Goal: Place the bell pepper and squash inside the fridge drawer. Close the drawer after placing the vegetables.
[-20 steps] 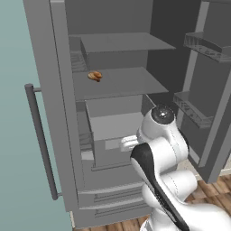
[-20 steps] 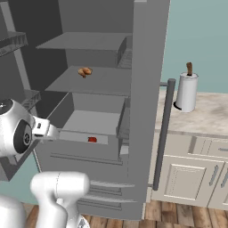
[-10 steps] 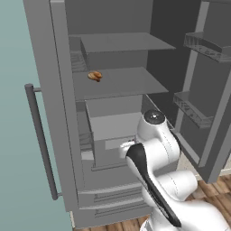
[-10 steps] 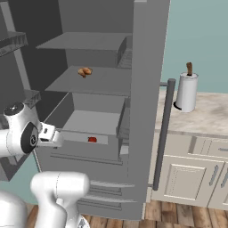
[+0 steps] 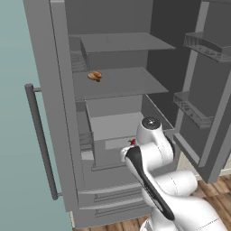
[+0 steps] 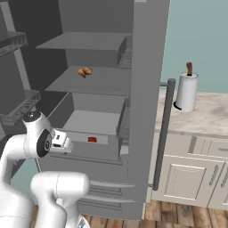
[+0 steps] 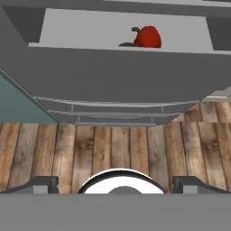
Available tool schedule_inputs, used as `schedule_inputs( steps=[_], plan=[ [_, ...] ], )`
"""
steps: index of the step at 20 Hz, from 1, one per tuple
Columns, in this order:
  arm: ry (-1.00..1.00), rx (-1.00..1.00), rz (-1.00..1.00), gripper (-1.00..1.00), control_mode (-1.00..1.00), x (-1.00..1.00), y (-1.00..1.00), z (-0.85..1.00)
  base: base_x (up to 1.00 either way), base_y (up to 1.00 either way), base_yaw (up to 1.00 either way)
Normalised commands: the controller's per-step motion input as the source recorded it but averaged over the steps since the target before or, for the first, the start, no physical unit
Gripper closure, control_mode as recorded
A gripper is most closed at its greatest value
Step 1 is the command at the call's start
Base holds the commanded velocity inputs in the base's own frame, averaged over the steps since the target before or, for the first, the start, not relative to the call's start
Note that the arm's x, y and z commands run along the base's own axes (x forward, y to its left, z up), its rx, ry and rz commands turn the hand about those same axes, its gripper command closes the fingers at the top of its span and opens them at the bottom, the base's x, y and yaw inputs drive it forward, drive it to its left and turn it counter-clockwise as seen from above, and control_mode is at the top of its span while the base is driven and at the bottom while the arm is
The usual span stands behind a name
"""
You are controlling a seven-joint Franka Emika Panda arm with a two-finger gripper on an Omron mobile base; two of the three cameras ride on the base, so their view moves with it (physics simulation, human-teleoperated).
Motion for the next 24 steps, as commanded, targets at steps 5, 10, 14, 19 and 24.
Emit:
schedule_inputs(
  steps=[5,10,14,19,24],
  plan=[
    [0.0,0.04,0.0,-1.0,-1.0,0.43,-0.17,-0.49,0.0,0.0,0.0],
    [0.0,0.08,0.0,-1.0,-1.0,0.62,-0.02,-0.23,0.0,0.0,0.0],
    [0.0,0.06,0.0,-1.0,-1.0,0.65,0.0,-0.14,0.0,0.0,0.0],
    [0.0,0.06,0.0,-1.0,-1.0,0.66,0.0,-0.2,0.0,0.0,0.0],
    [0.0,0.06,0.0,-1.0,-1.0,0.7,0.0,-0.28,0.0,0.0,0.0]
  ],
)
